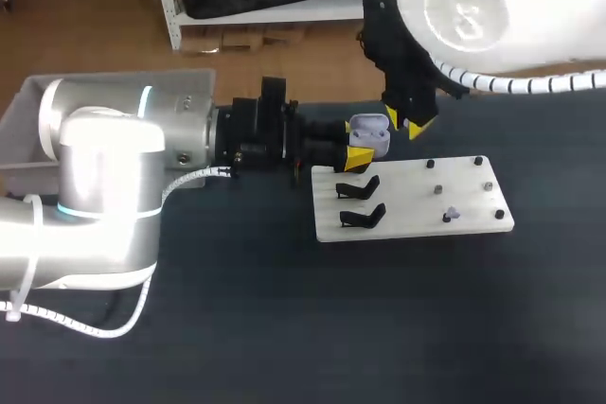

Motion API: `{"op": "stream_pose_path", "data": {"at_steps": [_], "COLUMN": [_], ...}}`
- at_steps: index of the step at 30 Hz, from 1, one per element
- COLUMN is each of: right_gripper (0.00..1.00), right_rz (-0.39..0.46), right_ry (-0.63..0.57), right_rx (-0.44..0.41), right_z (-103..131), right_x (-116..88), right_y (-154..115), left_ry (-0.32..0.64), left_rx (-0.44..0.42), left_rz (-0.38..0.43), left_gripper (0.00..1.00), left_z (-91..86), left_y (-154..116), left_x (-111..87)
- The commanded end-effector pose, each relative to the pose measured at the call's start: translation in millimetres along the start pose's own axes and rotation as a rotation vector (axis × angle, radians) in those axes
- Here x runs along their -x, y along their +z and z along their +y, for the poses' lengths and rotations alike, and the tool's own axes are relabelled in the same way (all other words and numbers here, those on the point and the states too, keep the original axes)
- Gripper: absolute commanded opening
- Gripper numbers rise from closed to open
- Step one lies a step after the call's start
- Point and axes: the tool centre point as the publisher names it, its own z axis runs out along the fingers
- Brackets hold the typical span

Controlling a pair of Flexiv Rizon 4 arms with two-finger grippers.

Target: Pick up each earbud case from the left stands, insert the matching earbuds, close the lid, and place the case in the box.

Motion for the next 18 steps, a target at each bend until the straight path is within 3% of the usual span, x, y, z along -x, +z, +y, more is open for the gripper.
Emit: {"op": "stream_pose_path", "data": {"at_steps": [1, 7, 18], "right_gripper": [0.00, 0.00, 0.00], "right_rz": [-0.002, 0.006, 0.023], "right_ry": [-0.021, -0.040, -0.053], "right_rx": [-0.010, -0.008, -0.010], "right_z": [25, 43, 47], "right_x": [-3, -6, -13], "right_y": [0, 6, 14], "left_ry": [0.005, 0.005, 0.005], "left_rx": [0.006, 0.006, 0.006], "left_rz": [-0.009, -0.009, -0.009], "left_gripper": [0.00, 0.00, 0.00], "left_z": [-1.2, -1.2, -1.2], "left_y": [0, 0, 0], "left_x": [-2.0, -2.0, -2.0]}}
